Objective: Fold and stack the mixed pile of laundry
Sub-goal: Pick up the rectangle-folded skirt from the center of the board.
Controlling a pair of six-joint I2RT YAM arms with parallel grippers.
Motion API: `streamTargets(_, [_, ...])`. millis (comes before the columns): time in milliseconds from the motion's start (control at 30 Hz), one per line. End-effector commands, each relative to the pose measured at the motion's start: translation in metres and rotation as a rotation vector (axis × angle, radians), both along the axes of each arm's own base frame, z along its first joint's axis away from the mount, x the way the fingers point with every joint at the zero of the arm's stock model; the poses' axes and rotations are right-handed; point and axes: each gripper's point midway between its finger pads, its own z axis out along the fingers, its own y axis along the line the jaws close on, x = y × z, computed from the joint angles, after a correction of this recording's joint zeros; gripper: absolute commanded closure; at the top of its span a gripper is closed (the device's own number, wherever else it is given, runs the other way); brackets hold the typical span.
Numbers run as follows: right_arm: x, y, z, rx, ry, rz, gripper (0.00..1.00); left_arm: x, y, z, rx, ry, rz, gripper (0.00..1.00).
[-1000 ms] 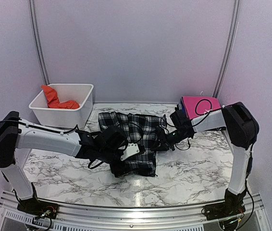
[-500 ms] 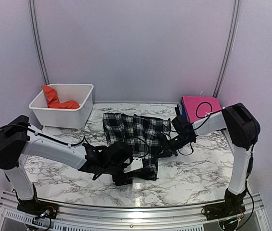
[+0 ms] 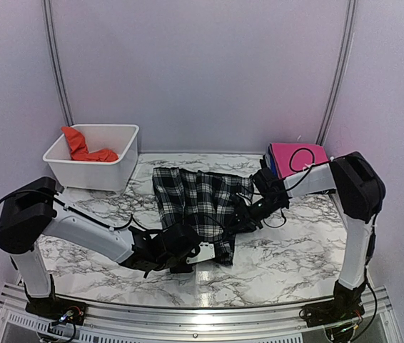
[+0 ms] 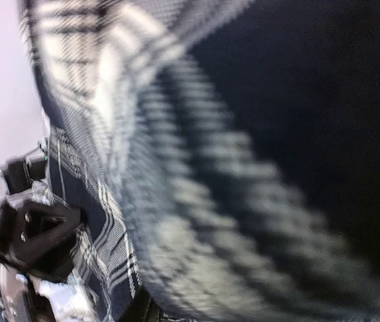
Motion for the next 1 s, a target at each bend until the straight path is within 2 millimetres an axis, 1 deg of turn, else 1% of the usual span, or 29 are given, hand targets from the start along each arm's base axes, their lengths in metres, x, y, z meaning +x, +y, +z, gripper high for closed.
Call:
streamTargets(0, [0.004, -0.027, 0.006, -0.164, -0.07, -0.002, 0.66, -0.003, -0.002, 0.02, -0.031, -0.009, -0.019, 0.81])
streamTargets(67, [0.015, -0.031, 0.033, -0.156, -0.146, -0.003, 0.59, -0.009, -0.003, 0.023, -0.022, 0.022, -0.036, 0.91])
streamTargets(133, [0.026, -0.035, 0.057, -0.161, -0.222, -0.008, 0.56, -0.012, -0.002, 0.027, -0.015, 0.05, -0.04, 1.0])
streamTargets(233, [0.044, -0.028, 0.09, -0.119, -0.327, -0.021, 0.56, -0.018, 0.003, 0.034, 0.001, 0.091, -0.037, 1.0])
streamTargets(333, [0.064, -0.016, 0.106, -0.08, -0.386, -0.017, 0.55, -0.024, 0.006, 0.04, 0.006, 0.131, -0.034, 1.0])
streamTargets(400, [0.073, 0.004, 0.117, -0.015, -0.413, 0.014, 0.55, -0.026, 0.006, 0.048, 0.002, 0.153, -0.027, 1.0])
streamTargets(467, [0.072, 0.032, 0.124, 0.069, -0.414, 0.077, 0.58, -0.029, 0.008, 0.055, 0.006, 0.176, -0.022, 1.0])
streamTargets(500, [0.07, 0.048, 0.124, 0.11, -0.41, 0.115, 0.59, -0.031, 0.008, 0.058, 0.007, 0.188, -0.025, 1.0])
streamTargets(567, [0.06, 0.077, 0.116, 0.171, -0.385, 0.189, 0.62, -0.034, 0.008, 0.064, 0.006, 0.203, -0.026, 1.0])
streamTargets(600, [0.055, 0.088, 0.108, 0.193, -0.37, 0.218, 0.63, -0.036, 0.008, 0.068, 0.003, 0.212, -0.033, 1.0])
streamTargets(667, [0.048, 0.102, 0.083, 0.214, -0.329, 0.247, 0.66, -0.039, 0.008, 0.076, -0.008, 0.228, -0.043, 1.0])
streamTargets(733, [0.039, 0.107, 0.06, 0.246, -0.284, 0.257, 0.7, -0.042, 0.008, 0.088, -0.035, 0.238, -0.046, 1.0])
streamTargets(767, [0.03, 0.107, 0.045, 0.244, -0.252, 0.267, 0.72, -0.042, 0.008, 0.094, -0.05, 0.237, -0.044, 1.0])
streamTargets(833, [0.011, 0.107, 0.025, 0.236, -0.221, 0.311, 0.74, -0.039, 0.009, 0.109, -0.073, 0.232, -0.034, 1.0])
streamTargets(867, [0.0, 0.107, 0.019, 0.23, -0.211, 0.337, 0.76, -0.037, 0.007, 0.119, -0.088, 0.23, -0.03, 1.0])
streamTargets(967, [-0.044, 0.107, 0.007, 0.224, -0.173, 0.422, 0.77, -0.025, 0.009, 0.143, -0.122, 0.234, -0.005, 1.0])
